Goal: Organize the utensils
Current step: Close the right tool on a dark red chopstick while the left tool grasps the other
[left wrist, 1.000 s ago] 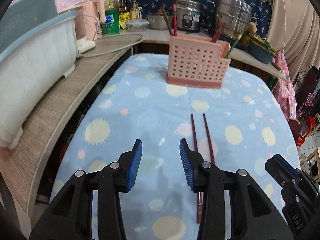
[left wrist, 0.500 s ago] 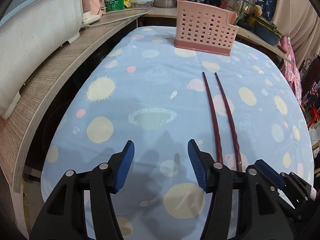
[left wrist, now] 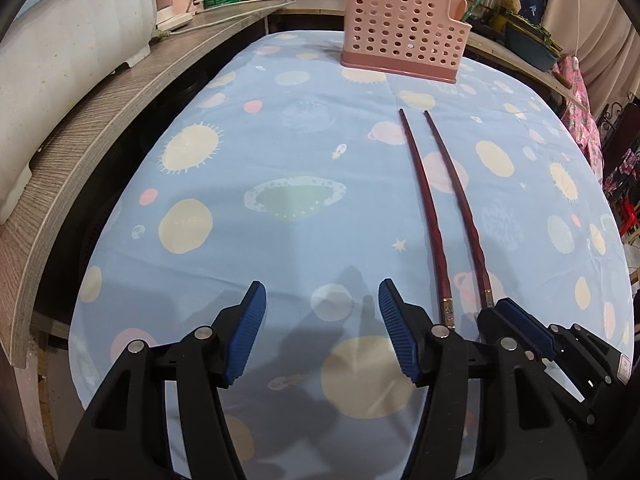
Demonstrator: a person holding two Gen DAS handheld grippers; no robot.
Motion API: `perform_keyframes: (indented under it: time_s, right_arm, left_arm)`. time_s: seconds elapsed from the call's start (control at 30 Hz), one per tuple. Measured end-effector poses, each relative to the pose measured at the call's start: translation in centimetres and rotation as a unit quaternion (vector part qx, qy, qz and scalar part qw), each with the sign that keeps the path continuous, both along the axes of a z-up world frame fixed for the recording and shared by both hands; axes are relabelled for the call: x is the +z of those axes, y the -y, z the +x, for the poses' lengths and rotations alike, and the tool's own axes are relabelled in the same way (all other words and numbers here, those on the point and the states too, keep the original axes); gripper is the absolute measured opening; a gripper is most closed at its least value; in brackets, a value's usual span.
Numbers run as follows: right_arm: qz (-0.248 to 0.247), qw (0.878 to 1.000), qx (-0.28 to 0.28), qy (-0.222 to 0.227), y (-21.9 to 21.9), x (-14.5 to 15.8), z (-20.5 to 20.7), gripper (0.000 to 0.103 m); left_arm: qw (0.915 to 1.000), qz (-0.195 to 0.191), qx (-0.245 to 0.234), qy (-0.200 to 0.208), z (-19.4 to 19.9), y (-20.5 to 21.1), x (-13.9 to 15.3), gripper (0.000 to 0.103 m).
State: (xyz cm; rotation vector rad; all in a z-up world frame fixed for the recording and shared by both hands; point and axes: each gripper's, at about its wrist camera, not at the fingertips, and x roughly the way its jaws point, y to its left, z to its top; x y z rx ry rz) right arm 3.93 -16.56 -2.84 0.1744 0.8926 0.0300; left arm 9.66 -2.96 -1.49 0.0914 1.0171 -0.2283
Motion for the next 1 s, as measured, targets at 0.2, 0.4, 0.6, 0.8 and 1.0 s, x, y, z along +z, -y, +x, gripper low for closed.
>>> perform_keyframes:
  time_s: [0.2,0.4,0.6,0.8,1.0]
  right_arm:
    - [-0.002,1.0,-0.015,0.002,0.9,-0.1,-0.4,0.007]
    - [0.005,0.999,-0.045,0.004,3.1,-0.1,-1.2,0.007]
    - [0.014,0.998,-0.068,0.003,4.9,-0.1,-2.3,0.007]
    - [0.019,0.997,-0.071,0.004,5.3,-0.2,-2.7,0.007]
    - [0.018,0.997,-0.071,0.004,5.3,-0.2,-2.8,0.007]
  left_arm:
    - [0.9999,0.001,-0.015,0.002,-0.5,1.1,0.0,0.063]
    - [0.9995,0.002,-0.03,0.0,-1.0,2.2,-0.2,0.072]
    - [0.9988,-0.001,-0.048,-0.008,-1.4,3.7,-0.6,0.073]
    - [0.998,0.003,-0.06,-0.018,-1.4,5.1,-1.5,0.072]
    - [0.998,0.011,-0.061,-0.014,-1.3,5.3,-1.8,0.058]
